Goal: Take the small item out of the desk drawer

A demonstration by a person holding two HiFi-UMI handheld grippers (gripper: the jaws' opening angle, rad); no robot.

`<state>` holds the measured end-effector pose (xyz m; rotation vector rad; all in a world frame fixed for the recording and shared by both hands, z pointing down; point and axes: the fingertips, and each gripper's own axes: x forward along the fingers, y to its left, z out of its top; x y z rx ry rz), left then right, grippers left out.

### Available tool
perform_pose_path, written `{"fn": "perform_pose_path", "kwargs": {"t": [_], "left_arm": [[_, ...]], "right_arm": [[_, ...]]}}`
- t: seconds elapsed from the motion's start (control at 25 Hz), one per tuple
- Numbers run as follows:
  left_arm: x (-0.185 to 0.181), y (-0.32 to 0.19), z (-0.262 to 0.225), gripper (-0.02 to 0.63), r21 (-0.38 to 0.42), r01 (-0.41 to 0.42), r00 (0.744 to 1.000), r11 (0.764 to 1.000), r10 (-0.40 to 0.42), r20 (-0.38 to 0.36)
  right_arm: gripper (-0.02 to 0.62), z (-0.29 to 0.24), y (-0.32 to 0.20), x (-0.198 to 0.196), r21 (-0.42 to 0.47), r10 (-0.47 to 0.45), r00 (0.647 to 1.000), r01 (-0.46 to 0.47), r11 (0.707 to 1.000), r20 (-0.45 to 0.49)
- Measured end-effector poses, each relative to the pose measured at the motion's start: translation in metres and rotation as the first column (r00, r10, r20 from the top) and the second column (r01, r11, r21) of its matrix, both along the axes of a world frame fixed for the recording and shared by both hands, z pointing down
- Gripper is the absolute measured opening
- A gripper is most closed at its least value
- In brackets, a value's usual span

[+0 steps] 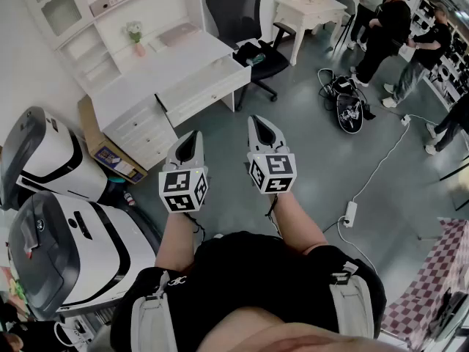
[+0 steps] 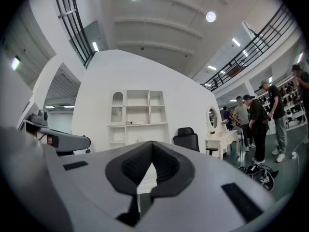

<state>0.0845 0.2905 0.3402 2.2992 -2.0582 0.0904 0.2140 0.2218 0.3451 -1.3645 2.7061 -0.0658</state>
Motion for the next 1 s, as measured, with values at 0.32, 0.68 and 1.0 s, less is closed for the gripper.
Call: {"fn": "perform_pose_path", "kwargs": {"t": [0.32, 0.68, 1.0], "left_arm": [[0.000, 0.000, 0.012, 0.012, -0.023, -0.008, 1.000, 1.000, 0.008, 0.001], [-0.029, -0.001, 0.011, 0.012, -0.021, -0.025, 1.000, 0.999, 0.025, -0.003], [-0.078, 0.006, 0.018, 0.012, -0.017, -0.040, 0.999, 0.999, 0.040, -0.017]], "right_arm": [[-0.003, 0.007, 0.005, 0.005, -0.006, 0.013, 1.000, -0.013, 1.000, 0.014], [-0.003, 0.007, 0.006, -0.023, -0.013, 0.028, 1.000, -0.028, 1.000, 0.007], [-0.003, 0.009, 0.013, -0.055, -0.004, 0.081, 0.997, -0.081, 0.997, -0.001]]}}
